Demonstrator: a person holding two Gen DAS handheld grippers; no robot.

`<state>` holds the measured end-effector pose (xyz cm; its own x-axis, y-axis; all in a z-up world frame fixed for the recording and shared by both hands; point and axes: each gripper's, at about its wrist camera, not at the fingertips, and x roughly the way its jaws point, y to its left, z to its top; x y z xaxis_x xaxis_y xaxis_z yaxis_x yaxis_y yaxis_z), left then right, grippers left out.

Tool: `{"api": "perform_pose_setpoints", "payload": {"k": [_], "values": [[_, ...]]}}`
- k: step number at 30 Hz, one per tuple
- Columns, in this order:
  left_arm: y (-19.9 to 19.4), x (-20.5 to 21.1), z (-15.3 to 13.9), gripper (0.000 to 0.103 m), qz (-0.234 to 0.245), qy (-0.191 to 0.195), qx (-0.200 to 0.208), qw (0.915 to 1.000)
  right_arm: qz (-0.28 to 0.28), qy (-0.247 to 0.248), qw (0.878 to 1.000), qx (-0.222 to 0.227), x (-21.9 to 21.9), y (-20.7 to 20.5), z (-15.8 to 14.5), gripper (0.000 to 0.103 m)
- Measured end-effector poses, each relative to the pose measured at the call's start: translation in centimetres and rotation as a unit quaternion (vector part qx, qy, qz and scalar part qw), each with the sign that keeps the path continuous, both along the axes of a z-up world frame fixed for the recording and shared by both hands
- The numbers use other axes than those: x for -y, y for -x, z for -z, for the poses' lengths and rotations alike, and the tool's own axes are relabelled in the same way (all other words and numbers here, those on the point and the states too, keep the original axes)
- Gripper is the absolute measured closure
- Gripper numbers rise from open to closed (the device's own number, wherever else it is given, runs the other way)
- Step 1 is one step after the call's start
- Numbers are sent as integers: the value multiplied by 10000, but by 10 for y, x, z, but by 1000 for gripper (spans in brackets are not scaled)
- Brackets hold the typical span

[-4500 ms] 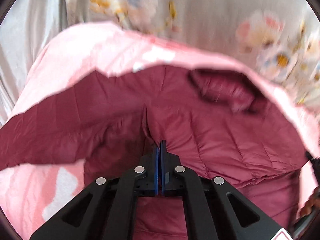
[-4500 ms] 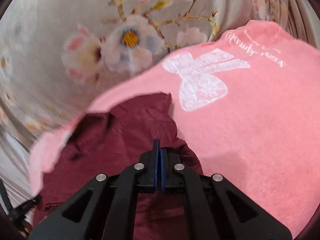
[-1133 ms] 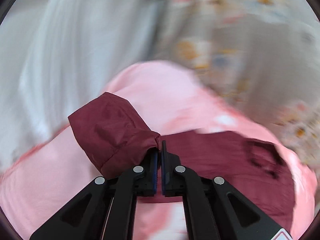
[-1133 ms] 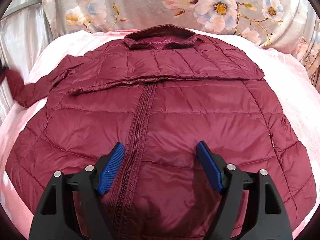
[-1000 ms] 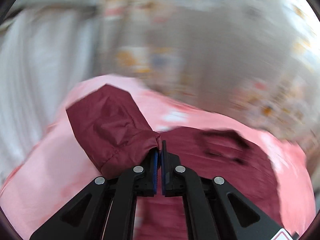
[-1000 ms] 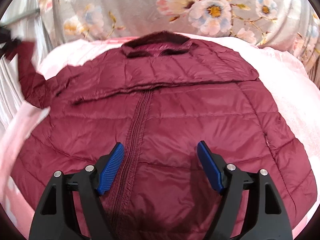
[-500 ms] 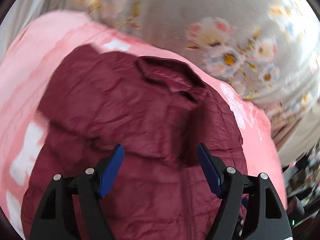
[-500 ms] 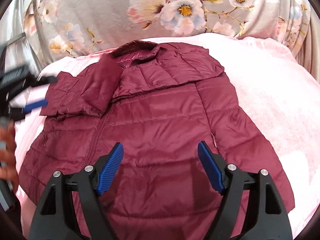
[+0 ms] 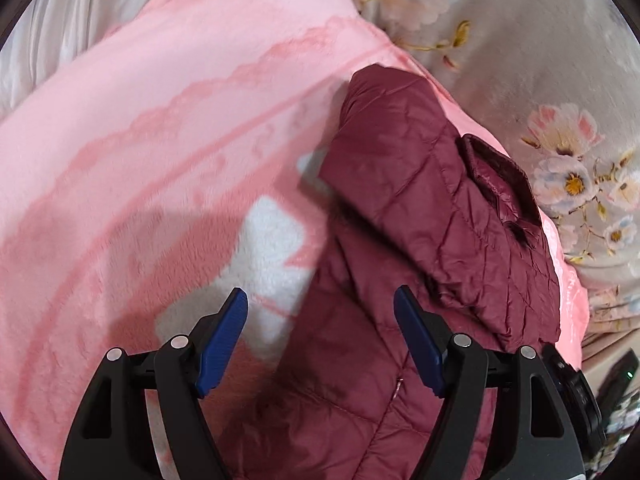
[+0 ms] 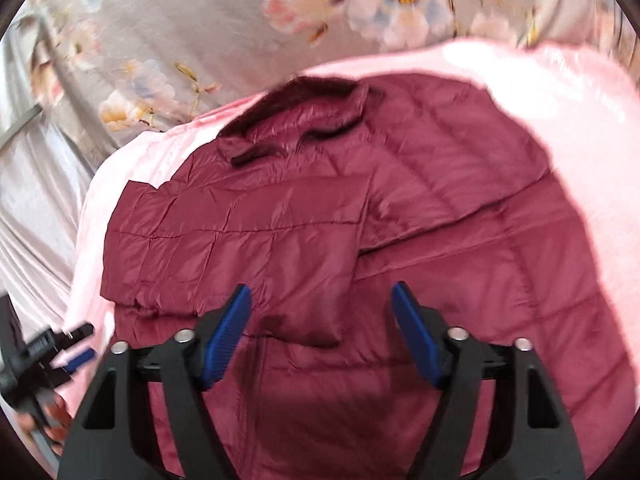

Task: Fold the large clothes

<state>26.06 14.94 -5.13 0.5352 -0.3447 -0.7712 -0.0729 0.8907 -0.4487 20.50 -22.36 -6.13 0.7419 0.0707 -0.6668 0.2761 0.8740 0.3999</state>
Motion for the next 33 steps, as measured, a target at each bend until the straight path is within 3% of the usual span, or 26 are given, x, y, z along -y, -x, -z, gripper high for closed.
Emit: {"api": "perform_pose_setpoints", "payload": {"k": [1,2,3,5,9,12,17,24,26,28,30,33], "values": [[-1,0,3,30,14,77,-54,10000,-64,-64,9999,-93,-1,-8,4,57],[-2,1,4,30,28,123,-73,9999,-125,-38,9997,-206,-2,-15,5,80],[-4,3,4,30,41,178,-90,9998,-142,27,9996,-249,-3,-18,5,93],[-6,4,3,30,71,278,-69,9996,-77,288,9996,1,3,-18,-15,101],[-14,6,-10,30,119,573,82,9983,518,1268,9886,625,30,-1,-76,101],[-25,12,-16,30,149,758,107,9970,758,1630,9814,671,54,0,-98,101],[-57,35,-18,30,238,1284,77,9914,733,1673,9817,531,76,-11,-100,101],[-109,48,12,33,-204,1281,-466,9905,567,1747,9815,532,80,-16,-99,101],[-115,48,13,41,-294,1212,-419,9913,503,1724,9824,507,82,-19,-97,101],[-121,52,8,78,-314,894,-319,9950,442,1733,9827,472,83,-21,-95,101],[-125,55,2,95,-289,535,-190,9980,417,1788,9819,468,84,-23,-94,101],[-122,53,-10,102,-308,171,75,9994,439,1823,9813,443,88,-24,-90,101]]}}
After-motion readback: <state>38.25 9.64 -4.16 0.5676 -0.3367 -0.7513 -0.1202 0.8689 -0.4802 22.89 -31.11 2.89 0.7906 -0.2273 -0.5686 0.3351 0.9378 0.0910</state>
